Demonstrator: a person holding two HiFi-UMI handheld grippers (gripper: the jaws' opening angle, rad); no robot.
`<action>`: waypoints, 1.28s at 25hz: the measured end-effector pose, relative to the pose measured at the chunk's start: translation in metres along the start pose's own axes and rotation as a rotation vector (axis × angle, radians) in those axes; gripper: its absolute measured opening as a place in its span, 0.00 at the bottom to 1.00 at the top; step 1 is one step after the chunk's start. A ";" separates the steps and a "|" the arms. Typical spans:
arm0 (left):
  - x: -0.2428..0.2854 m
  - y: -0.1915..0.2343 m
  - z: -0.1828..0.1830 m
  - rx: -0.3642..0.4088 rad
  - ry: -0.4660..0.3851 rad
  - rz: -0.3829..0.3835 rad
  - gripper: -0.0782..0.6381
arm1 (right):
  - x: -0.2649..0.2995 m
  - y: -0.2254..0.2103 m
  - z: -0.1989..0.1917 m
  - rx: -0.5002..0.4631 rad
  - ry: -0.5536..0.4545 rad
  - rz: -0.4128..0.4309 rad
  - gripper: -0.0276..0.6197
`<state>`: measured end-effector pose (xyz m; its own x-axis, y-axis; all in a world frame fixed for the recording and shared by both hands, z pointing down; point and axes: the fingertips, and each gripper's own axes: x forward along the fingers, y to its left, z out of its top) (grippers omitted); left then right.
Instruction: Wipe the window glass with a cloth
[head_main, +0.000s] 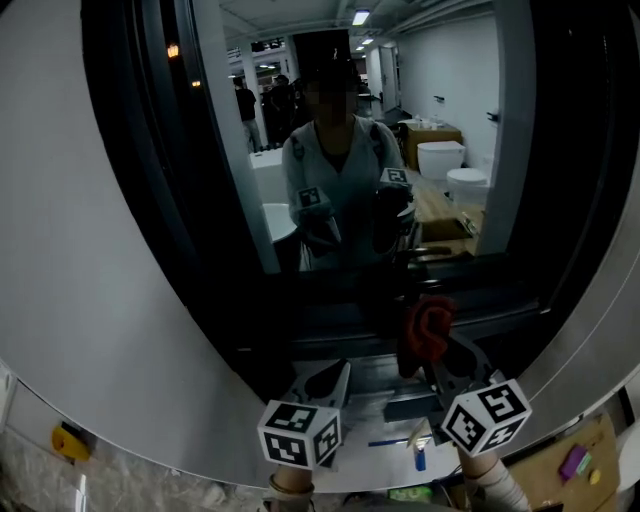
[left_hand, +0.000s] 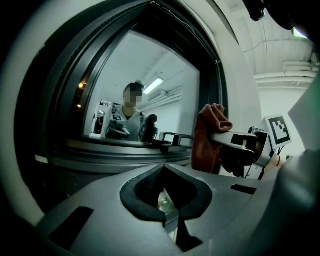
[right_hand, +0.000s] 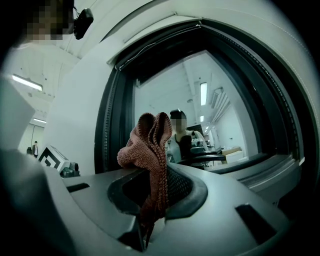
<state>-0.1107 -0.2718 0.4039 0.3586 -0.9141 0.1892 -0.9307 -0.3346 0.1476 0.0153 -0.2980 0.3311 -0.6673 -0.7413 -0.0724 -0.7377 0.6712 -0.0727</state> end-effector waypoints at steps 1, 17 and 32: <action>-0.004 0.001 -0.003 -0.001 0.003 0.007 0.12 | -0.001 0.005 -0.004 0.005 0.006 0.010 0.12; -0.024 -0.008 -0.012 -0.003 0.005 0.012 0.12 | -0.012 0.037 -0.026 -0.015 0.040 0.055 0.12; -0.020 -0.020 -0.008 0.009 -0.002 -0.020 0.12 | -0.019 0.034 -0.023 -0.018 0.033 0.035 0.12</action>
<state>-0.0984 -0.2450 0.4046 0.3772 -0.9076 0.1844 -0.9239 -0.3550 0.1427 0.0004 -0.2613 0.3523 -0.6953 -0.7175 -0.0419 -0.7156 0.6965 -0.0524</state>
